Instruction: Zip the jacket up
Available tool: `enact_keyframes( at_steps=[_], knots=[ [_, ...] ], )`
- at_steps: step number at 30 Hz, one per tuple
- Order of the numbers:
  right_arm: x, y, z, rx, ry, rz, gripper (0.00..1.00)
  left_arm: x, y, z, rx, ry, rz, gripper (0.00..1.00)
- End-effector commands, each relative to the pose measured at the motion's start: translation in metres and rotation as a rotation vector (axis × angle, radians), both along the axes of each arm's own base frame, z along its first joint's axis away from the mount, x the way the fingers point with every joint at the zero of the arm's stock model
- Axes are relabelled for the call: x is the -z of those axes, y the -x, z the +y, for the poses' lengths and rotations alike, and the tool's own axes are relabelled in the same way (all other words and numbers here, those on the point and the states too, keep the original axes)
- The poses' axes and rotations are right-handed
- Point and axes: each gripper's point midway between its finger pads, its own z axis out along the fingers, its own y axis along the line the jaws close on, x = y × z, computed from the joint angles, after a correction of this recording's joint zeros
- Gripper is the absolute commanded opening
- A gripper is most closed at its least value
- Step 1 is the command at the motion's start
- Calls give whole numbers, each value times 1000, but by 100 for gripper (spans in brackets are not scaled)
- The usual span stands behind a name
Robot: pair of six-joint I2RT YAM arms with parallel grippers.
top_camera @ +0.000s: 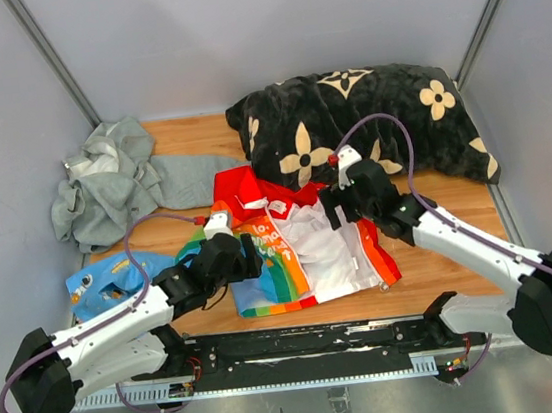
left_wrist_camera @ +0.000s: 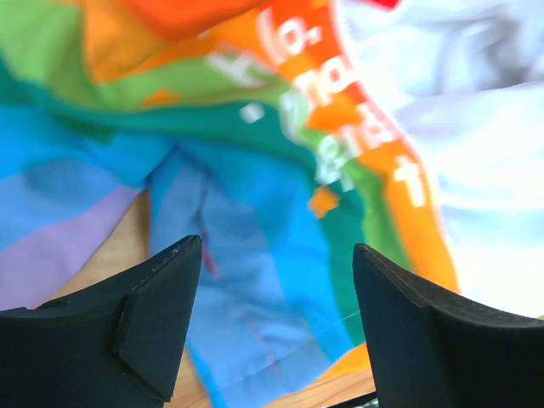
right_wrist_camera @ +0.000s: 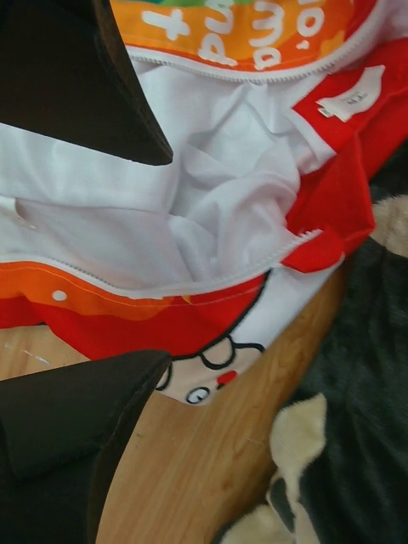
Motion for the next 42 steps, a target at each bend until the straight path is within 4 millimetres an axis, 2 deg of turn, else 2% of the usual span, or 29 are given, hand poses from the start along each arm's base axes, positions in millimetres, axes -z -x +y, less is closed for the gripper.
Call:
enact_keyframes(
  at_steps=[1, 3, 7, 9, 14, 18, 22, 23, 26, 31, 34, 36, 39, 42],
  knots=[
    [-2, -26, -6, 10, 181, -39, 90, -50, -24, -45, 132, 121, -133, 77],
    [1, -38, -6, 7, 241, -37, 87, -56, -33, -53, 164, 101, -149, 79],
    [9, -57, 0, -5, 321, -29, 76, -57, -52, -57, 185, 41, -175, 82],
    [12, -65, 3, -10, 347, -28, 71, -51, -56, -60, 193, 38, -166, 83],
    [20, -76, 8, -15, 382, -13, 53, -22, -57, -62, 236, -12, -110, 84],
    [20, -77, 12, -20, 390, 7, 30, 2, -55, -58, 257, -72, -81, 85],
    [-4, -72, 27, -37, 369, 5, 4, 21, -52, -54, 266, -107, -42, 85],
    [-11, -72, 32, -40, 361, 1, 1, 23, -52, -53, 262, -116, -40, 85],
    [-33, -71, 50, -54, 310, -5, 1, 27, -54, -47, 242, -142, -34, 85],
    [-56, -75, 88, -98, 186, 17, 4, 29, -54, -43, 227, -163, -27, 85],
    [-54, -76, 110, -126, 129, 64, 5, 29, -56, -37, 203, -181, -34, 85],
    [-44, -78, 123, -143, 119, 101, 7, 28, -57, -33, 186, -193, -37, 85],
    [-33, -80, 140, -187, 96, 137, 17, 29, -58, -29, 168, -210, -40, 85],
    [-30, -79, 144, -217, 97, 149, 28, 27, -58, -28, 161, -210, -43, 85]
  ],
)
